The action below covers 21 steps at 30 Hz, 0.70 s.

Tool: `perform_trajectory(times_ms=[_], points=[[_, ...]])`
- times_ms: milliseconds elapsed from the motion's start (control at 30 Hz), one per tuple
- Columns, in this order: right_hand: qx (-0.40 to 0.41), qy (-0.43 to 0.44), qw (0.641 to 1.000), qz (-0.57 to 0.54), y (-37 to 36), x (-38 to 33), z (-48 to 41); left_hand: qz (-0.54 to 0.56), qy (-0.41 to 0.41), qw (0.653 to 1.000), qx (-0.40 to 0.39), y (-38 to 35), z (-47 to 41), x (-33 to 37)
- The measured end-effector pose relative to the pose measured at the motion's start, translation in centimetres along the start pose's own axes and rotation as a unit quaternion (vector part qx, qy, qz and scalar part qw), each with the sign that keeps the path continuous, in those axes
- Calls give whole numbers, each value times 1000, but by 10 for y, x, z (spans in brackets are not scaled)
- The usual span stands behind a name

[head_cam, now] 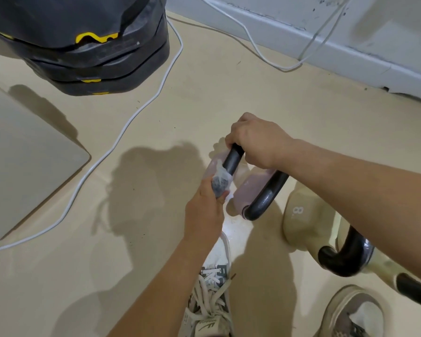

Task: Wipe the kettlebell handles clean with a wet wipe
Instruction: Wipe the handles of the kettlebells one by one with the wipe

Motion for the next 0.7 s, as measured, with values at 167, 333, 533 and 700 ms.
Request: perform_trajectory(times_ms=[167, 333, 533, 700], points=[[0, -22, 999, -32, -2, 6, 3, 12, 6, 1000, 0, 15, -2, -6], [20, -36, 996, -79, -8, 8, 5, -6, 23, 1000, 0, 20, 1, -3], [13, -63, 974, -216, -4, 4, 24, -92, -12, 996, -13, 52, 18, -3], [92, -120, 809, -569, 15, -15, 71, 114, 70, 990, -34, 88, 27, 7]])
Point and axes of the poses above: each hand's wrist, its own z-axis away from the middle knuckle, its own y-axis out of the back of the hand, x = y × z, the point moved 8 cm from there along -z, towards the middle knuckle, and after that the axes turned 8 degrees about -x, right-handed, at the moved point
